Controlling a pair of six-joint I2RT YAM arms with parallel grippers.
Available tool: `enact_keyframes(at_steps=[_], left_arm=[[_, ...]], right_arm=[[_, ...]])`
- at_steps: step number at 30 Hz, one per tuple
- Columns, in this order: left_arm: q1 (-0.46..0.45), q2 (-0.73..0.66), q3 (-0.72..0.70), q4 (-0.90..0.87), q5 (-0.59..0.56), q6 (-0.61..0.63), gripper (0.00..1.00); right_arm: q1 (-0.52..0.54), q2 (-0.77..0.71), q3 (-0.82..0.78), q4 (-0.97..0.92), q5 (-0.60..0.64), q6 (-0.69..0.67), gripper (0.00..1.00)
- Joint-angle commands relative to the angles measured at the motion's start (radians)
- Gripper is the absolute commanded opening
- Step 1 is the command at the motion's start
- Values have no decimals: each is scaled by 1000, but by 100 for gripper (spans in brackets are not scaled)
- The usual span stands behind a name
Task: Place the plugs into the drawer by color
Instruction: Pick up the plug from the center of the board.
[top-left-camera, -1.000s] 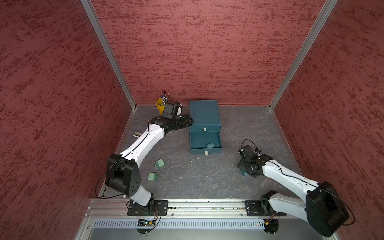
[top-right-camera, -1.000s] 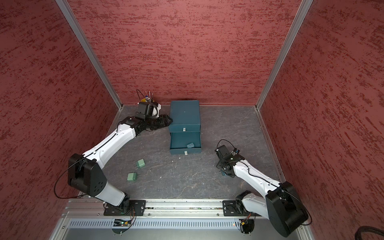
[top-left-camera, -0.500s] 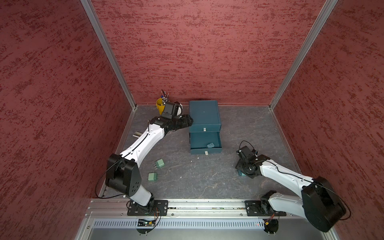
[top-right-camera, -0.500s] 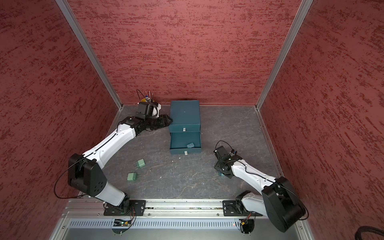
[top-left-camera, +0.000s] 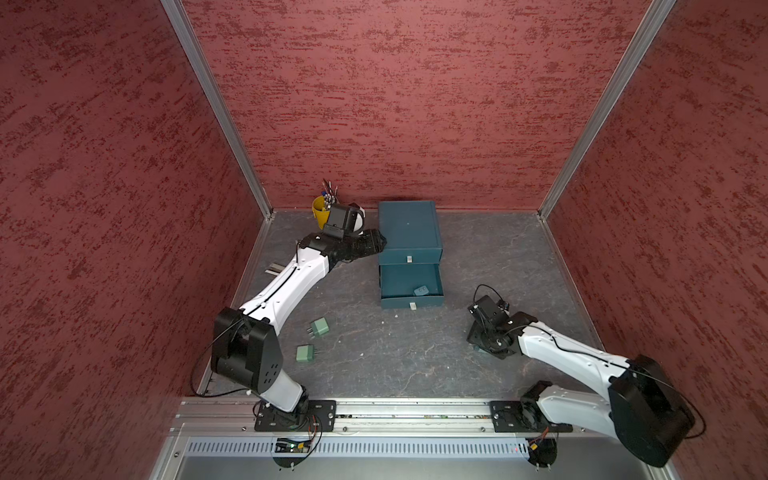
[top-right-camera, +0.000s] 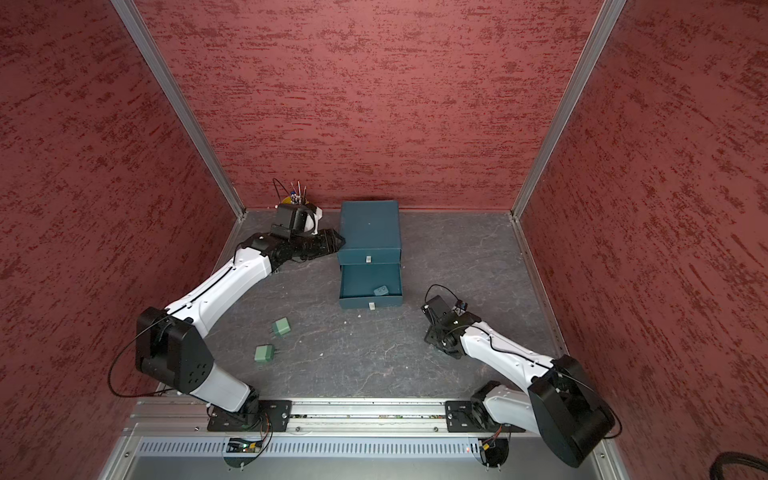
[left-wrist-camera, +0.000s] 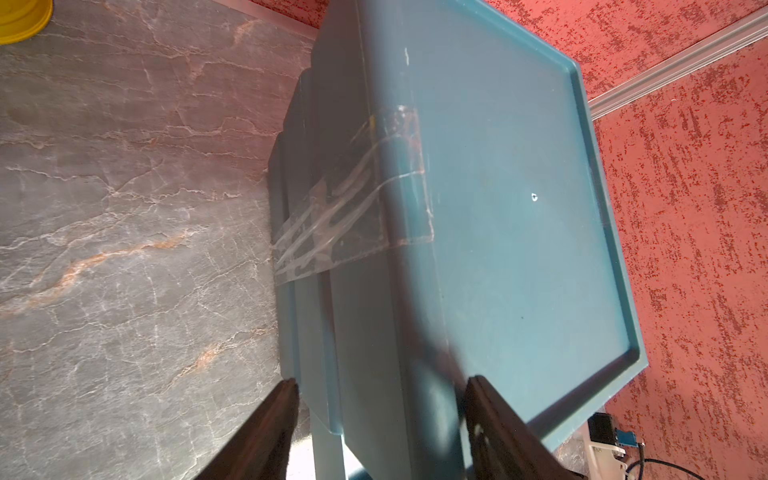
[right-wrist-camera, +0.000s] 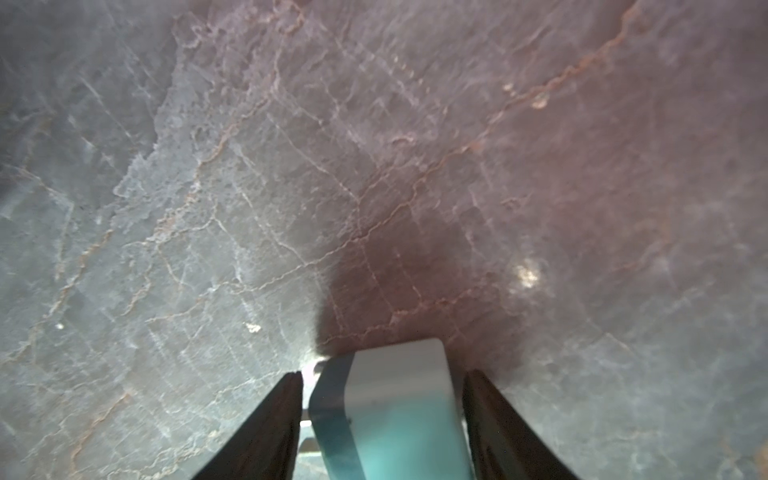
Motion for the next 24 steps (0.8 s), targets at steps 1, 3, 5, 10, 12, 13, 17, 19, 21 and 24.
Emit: enact_keyframes(at_steps=[1,3,5,10,12,13,17,19,21,24], left_arm=[[5,20,-8,-87,-26,24,66],[5,21,-7,-86,-25,24,66],[5,21,-7,-87,-26,24,66],[5,20,-11,-83,-23,23,66],[6,22,-12,-82,-23,23,66],[7,20,-12,-82,-24,23,66],[5,17,-16,-77,-24,25,66],[6,22,-11,-80,-25,29,66],[7,26,-5,-87,-26,33,64],[7,27,-5,-89,-28,33,63]], right_arm=[[4,-15,20,-23,14,-4,55],[5,-15,26,-25,17,-11,46],[4,-14,27,-26,22,-14,39],[5,-17,28,-21,22,-29,30],[7,-25,30,-16,19,-37,27],[6,-35,30,-12,16,-40,26],[13,-123,61,-22,10,-67,21],[20,-161,104,-9,-16,-112,20],[30,-187,149,29,-66,-160,19],[79,-201,235,74,-91,-210,17]])
